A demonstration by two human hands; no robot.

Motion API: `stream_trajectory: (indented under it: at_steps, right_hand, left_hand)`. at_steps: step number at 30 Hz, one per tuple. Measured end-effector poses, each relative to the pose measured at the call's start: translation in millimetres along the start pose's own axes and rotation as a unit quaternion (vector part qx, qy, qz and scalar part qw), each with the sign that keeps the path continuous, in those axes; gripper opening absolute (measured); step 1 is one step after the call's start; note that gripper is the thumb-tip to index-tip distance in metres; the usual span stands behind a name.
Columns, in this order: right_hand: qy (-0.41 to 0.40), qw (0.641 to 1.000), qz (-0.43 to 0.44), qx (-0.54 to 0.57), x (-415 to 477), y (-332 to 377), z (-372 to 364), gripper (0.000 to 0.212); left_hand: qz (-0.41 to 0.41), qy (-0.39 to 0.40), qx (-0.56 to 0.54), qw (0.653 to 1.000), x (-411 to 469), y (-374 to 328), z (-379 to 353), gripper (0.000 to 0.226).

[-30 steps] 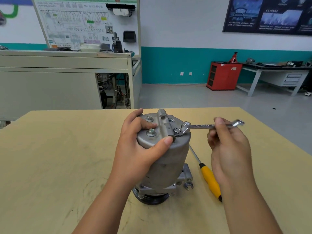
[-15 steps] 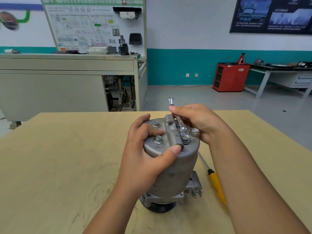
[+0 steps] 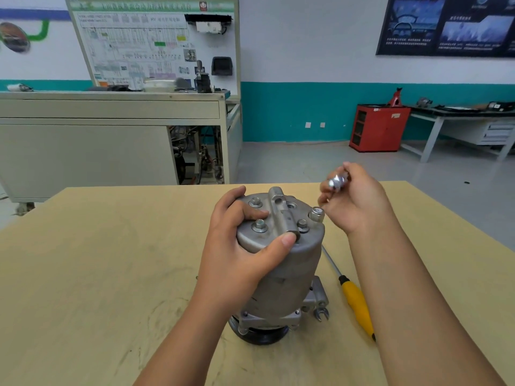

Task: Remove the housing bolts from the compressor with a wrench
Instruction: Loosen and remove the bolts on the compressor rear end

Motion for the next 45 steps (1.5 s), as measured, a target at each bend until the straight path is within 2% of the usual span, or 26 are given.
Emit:
stream_trajectory:
  at_steps: [2,6,10,14,18,21,23,25,29,31,36,38,40,42,45]
  right_hand:
    - [-0.023,0.999,0.041,-0.026,-8,3,6,0.029]
    - [0.009,0.995,0.085,-0.059,-39,-1,13,0.022]
    - [0.017,0.967,0.223,-0.118,-74,-7,16,0.016]
    - [0.032,0.884,0.399,-0.241,-104,-22,20,0.018]
    - [0.039,0.793,0.497,-0.35,-121,-37,30,0.012]
    - [0.061,0.703,0.569,-0.423,-129,-41,32,0.017]
    - [0.074,0.671,0.589,-0.445,-133,-42,33,0.022]
    - [0.08,0.661,0.593,-0.452,-134,-42,32,0.024]
    - [0.086,0.674,0.579,-0.45,-134,-43,31,0.022]
    - [0.083,0.703,0.557,-0.434,-133,-42,32,0.017]
    - [0.081,0.851,0.419,-0.305,-121,-27,38,0.022]
    - [0.067,0.91,0.339,-0.229,-111,-20,43,0.019]
    - [0.045,0.951,0.262,-0.16,-96,-18,47,0.018]
    - [0.02,0.964,0.221,-0.149,-79,-17,48,0.017]
    - [0.001,0.958,0.205,-0.201,-54,-17,37,0.018]
  left_hand:
    - [0.001,-0.003,-0.003,1.0,-1,1,2,0.039]
    - [0.004,-0.008,-0.008,1.0,-3,2,4,0.039]
    - [0.004,-0.012,-0.01,1.0,-4,1,5,0.041]
    - [0.002,-0.02,-0.008,1.0,-6,2,6,0.042]
    - [0.003,-0.029,-0.008,1.0,-8,2,7,0.042]
    - [0.002,-0.031,-0.006,1.0,-9,2,8,0.043]
    - [0.003,-0.031,-0.006,0.999,-10,2,8,0.042]
    - [0.003,-0.032,-0.005,0.999,-9,2,8,0.042]
    - [0.0,-0.032,-0.004,0.999,-8,2,6,0.041]
    - [0.0,-0.033,-0.002,0.999,-7,2,5,0.04]
    - [0.0,-0.03,-0.001,1.0,-7,1,3,0.038]
    - [0.001,-0.03,-0.002,1.0,-7,2,3,0.038]
    - [0.002,-0.031,-0.005,1.0,-7,2,3,0.038]
    - [0.0,-0.031,-0.006,0.999,-7,2,4,0.039]
    - [-0.001,-0.032,-0.007,0.999,-8,2,4,0.039]
Point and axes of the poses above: each hand's wrist, its own x-axis towards the middle knuckle, its own z-axis out of the back of the hand, y = z × x, the point moved 1 cm from there along x, towards the middle knuckle, and after that the axes turned 6 degrees about x, right-handed, at the moved point
